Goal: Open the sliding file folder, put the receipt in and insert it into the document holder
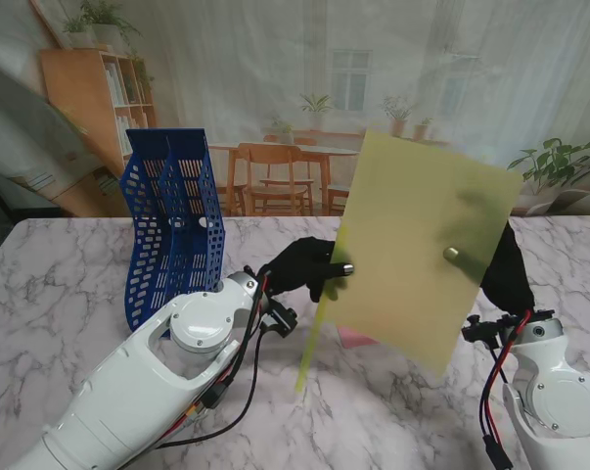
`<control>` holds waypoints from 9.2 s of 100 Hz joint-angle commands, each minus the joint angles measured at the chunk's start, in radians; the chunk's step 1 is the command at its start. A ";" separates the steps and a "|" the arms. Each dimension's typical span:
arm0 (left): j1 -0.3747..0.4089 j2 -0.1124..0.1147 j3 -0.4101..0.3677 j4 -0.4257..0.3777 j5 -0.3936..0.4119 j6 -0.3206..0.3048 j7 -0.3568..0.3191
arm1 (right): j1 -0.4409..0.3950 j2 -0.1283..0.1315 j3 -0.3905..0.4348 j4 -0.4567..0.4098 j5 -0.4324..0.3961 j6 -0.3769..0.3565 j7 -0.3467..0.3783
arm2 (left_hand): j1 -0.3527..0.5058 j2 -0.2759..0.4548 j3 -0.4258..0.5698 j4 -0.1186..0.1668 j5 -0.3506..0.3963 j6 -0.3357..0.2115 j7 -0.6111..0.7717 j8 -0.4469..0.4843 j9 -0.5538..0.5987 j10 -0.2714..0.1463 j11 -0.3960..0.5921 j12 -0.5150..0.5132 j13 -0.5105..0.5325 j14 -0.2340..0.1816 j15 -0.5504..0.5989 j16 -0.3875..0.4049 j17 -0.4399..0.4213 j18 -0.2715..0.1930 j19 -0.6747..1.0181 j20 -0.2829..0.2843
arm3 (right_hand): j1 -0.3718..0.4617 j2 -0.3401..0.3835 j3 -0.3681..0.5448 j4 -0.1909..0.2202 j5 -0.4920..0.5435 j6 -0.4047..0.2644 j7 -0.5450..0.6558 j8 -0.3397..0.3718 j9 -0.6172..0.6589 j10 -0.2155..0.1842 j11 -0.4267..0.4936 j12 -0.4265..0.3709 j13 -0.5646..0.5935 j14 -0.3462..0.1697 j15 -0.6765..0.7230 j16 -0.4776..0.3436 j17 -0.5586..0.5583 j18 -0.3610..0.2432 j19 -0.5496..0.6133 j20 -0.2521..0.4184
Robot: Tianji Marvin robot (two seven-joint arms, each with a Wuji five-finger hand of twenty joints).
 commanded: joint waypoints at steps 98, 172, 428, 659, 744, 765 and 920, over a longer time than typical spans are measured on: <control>-0.002 -0.023 0.018 0.050 -0.035 0.083 0.002 | 0.026 -0.027 -0.057 -0.011 -0.138 0.228 -0.115 | 0.063 0.080 0.069 0.018 -0.015 -0.014 -0.032 -0.049 -0.023 0.037 0.029 0.006 0.006 0.036 0.083 0.037 -0.005 -0.081 -0.009 -0.015 | 0.259 0.086 -0.033 -0.068 0.685 0.405 0.400 0.098 0.556 -0.008 0.309 0.178 0.174 -0.013 0.568 0.148 0.276 -0.007 0.172 -0.072; 0.063 -0.019 -0.022 0.072 -0.075 0.192 -0.016 | 0.036 -0.044 -0.111 -0.018 -0.131 0.540 -0.141 | 0.063 0.112 0.066 0.012 -0.055 0.034 -0.055 -0.075 -0.060 0.054 0.027 -0.005 -0.040 0.081 0.085 0.035 -0.058 -0.038 -0.007 0.005 | 0.294 0.109 0.000 -0.067 0.643 0.457 0.398 0.231 0.519 0.012 0.314 0.165 0.174 0.006 0.539 0.142 0.290 0.034 0.160 -0.113; -0.445 -0.076 0.432 0.354 0.302 -0.219 -0.116 | 0.166 -0.061 -0.300 0.120 -0.185 0.948 -0.134 | -0.495 0.358 -0.168 0.007 -0.325 -0.155 -0.557 -0.187 -0.878 -0.307 -0.377 -0.255 -1.012 -0.293 -0.637 -0.191 -0.828 -0.327 -1.396 -0.127 | 0.291 0.060 0.071 -0.078 0.670 0.464 0.372 0.233 0.520 0.031 0.316 0.171 0.174 -0.006 0.554 0.153 0.324 0.004 0.154 -0.150; -0.580 -0.001 0.552 0.488 0.598 -0.624 -0.122 | 0.180 -0.061 -0.306 0.117 -0.140 1.018 -0.099 | -0.623 -0.011 -0.146 0.006 -0.340 -0.212 -0.563 -0.254 -0.696 -0.204 -0.312 -0.233 -0.701 -0.148 -0.417 -0.100 -0.818 -0.286 -0.790 -0.068 | 0.294 0.084 0.052 -0.076 0.652 0.455 0.371 0.235 0.506 0.035 0.320 0.175 0.174 -0.002 0.549 0.149 0.316 0.012 0.156 -0.153; -0.606 -0.008 0.586 0.509 0.725 -0.604 -0.059 | 0.185 -0.060 -0.301 0.121 -0.113 1.032 -0.078 | -0.141 0.066 0.142 0.046 -0.270 -0.296 -0.431 -0.336 -0.662 -0.270 -0.266 -0.214 -0.716 -0.252 -0.420 -0.138 -0.792 -0.449 -1.161 -0.264 | 0.295 0.090 0.048 -0.076 0.649 0.460 0.370 0.235 0.506 0.039 0.322 0.175 0.174 0.000 0.554 0.149 0.317 0.016 0.162 -0.153; -0.615 -0.002 0.593 0.494 0.739 -0.637 -0.062 | 0.186 -0.060 -0.301 0.123 -0.110 1.033 -0.076 | -0.240 -0.077 0.040 0.026 -0.008 -0.284 -0.255 -0.172 -0.705 -0.331 -0.274 -0.220 -0.943 -0.325 -0.501 -0.208 -0.789 -0.503 -1.458 -0.373 | 0.296 0.090 0.047 -0.076 0.649 0.461 0.370 0.235 0.505 0.040 0.323 0.175 0.174 0.000 0.555 0.149 0.317 0.018 0.163 -0.153; -0.585 0.015 0.580 0.495 0.811 -0.662 -0.006 | 0.181 -0.061 -0.290 0.119 -0.075 1.051 -0.066 | 0.063 0.133 0.135 -0.002 0.011 -0.286 0.138 -0.015 -0.128 -0.188 -0.160 -0.009 -0.229 -0.134 -0.153 -0.006 -0.464 -0.223 -0.365 0.087 | 0.296 0.102 0.037 -0.075 0.639 0.464 0.364 0.234 0.501 0.043 0.327 0.173 0.173 0.004 0.555 0.147 0.313 0.021 0.164 -0.155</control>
